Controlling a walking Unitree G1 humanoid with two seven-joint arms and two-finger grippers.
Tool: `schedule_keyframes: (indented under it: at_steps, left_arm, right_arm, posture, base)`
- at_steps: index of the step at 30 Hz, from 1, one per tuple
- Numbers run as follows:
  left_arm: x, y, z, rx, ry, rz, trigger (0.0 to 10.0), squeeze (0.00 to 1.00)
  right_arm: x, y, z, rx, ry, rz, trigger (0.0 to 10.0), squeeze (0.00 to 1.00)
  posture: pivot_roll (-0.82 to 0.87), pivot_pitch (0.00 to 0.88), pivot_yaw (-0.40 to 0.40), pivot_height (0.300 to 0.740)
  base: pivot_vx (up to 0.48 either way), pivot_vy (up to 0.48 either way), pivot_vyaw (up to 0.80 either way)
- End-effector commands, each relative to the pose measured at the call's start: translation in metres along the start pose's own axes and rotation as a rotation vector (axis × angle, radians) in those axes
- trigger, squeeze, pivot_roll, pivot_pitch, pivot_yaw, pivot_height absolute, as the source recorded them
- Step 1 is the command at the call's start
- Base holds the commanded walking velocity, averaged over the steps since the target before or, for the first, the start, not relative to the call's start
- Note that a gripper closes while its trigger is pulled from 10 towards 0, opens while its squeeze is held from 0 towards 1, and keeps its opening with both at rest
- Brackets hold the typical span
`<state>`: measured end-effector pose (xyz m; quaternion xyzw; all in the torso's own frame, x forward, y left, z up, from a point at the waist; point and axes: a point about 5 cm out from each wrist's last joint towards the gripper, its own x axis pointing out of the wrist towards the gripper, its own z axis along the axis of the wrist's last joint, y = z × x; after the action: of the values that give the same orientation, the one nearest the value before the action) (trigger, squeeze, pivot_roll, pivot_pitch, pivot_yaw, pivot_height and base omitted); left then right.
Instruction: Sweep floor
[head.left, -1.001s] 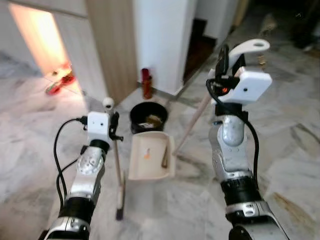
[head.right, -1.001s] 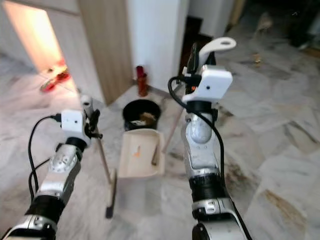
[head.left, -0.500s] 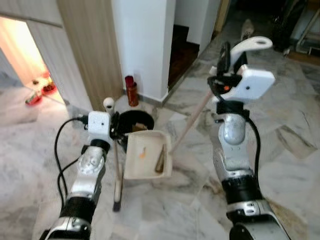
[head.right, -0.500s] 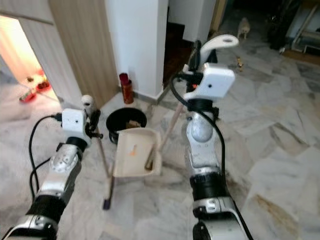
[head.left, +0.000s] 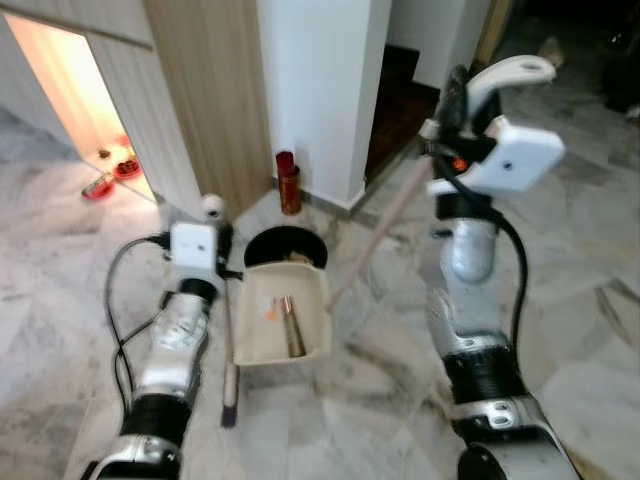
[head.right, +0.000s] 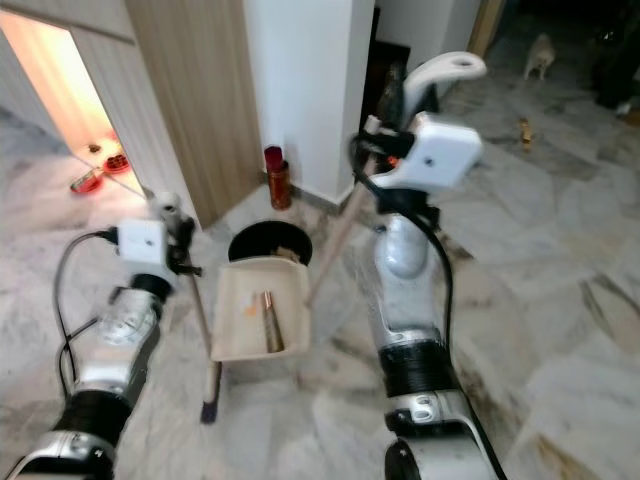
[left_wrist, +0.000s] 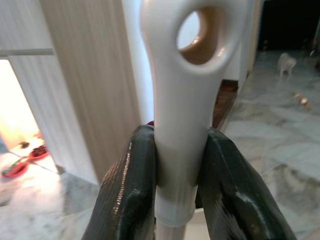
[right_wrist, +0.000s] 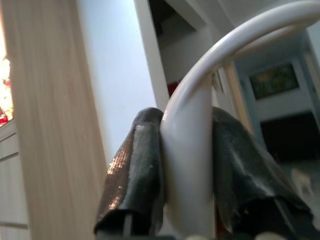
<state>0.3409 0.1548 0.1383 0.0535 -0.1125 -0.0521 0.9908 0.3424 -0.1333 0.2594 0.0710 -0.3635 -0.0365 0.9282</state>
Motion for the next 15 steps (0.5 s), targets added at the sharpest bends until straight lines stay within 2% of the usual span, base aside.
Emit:
schedule_keyframes:
  at_steps: [1, 15]
  left_arm:
    - [0.0065, 0.0048, 0.0143, 0.003, -0.068, 0.011, 10.0, 0.00]
    - [0.0068, 0.0064, 0.0154, 0.007, -0.072, 0.014, 10.0, 0.00]
  right_arm:
    - [0.0095, 0.0103, 0.0183, 0.026, -0.092, 0.022, 10.0, 0.00]
    - [0.0106, 0.0070, 0.0182, 0.064, -0.083, -0.009, 10.0, 0.00]
  posture:
    - [0.13, 0.000, -0.028, 0.740]
    - [0.13, 0.000, -0.027, 0.740]
  base:
    - [0.322, 0.000, 0.00]
    - [0.321, 0.000, 0.00]
